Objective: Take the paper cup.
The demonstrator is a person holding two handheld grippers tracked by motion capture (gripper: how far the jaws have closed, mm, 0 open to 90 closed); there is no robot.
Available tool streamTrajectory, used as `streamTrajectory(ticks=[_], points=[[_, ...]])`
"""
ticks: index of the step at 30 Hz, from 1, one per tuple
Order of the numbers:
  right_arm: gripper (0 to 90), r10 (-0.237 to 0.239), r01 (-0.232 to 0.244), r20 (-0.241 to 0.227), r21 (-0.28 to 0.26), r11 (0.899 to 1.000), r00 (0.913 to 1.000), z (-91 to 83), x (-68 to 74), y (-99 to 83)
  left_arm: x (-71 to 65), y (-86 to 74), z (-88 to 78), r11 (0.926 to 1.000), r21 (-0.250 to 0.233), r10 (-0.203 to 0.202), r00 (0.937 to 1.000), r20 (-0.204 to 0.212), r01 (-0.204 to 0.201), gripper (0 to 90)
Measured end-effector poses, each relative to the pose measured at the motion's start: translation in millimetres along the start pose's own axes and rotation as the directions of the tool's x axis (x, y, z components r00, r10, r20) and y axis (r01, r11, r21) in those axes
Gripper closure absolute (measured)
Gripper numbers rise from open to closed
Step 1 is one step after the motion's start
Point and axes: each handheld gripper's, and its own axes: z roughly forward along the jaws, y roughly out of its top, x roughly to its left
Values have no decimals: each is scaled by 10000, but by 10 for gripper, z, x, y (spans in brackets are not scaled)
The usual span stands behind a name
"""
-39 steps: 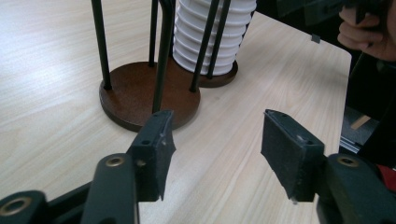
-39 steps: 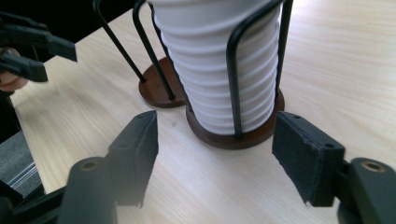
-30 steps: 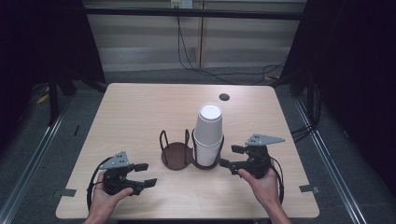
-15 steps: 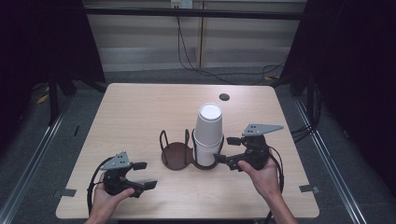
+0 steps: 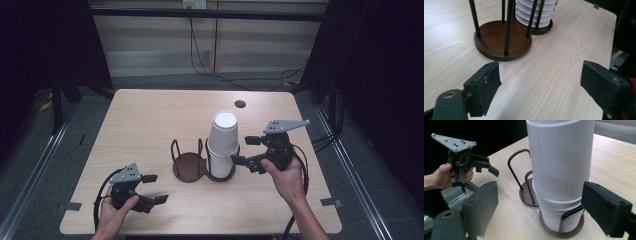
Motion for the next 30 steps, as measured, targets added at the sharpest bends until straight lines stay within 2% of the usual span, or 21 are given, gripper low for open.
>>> streamTrajectory(ticks=[2,5,8,11,14,22,26,30], points=[[143,-45,45,21,35,10000,10000,-2,2,34,-3,-2,-5,10000,-52,-14,10000,-36,14,161],[155,-65,66,-338,49,10000,9994,-44,-11,120,-5,-7,-11,10000,-41,-46,10000,-31,46,161],[155,-160,166,-266,229,9996,9995,-56,-20,191,2,-4,-6,10000,2,-23,10000,32,23,161],[154,-183,188,-175,322,9993,9997,-51,-24,250,-1,-1,-17,9999,-51,94,9998,-151,-95,162],[144,-126,131,-131,366,9992,9998,-34,-50,299,5,-1,-24,10000,-59,31,9998,-185,-32,161],[144,-103,105,-26,615,9980,9999,79,-123,445,2,-2,-23,10000,-5,85,9995,-309,-85,162],[153,-201,197,29,978,9950,9998,165,-140,508,0,-1,-17,9999,94,92,9996,-285,-89,162],[148,-18,18,1,1310,9914,10000,233,-204,549,-4,-3,-14,9999,120,31,9997,-256,-28,162]])
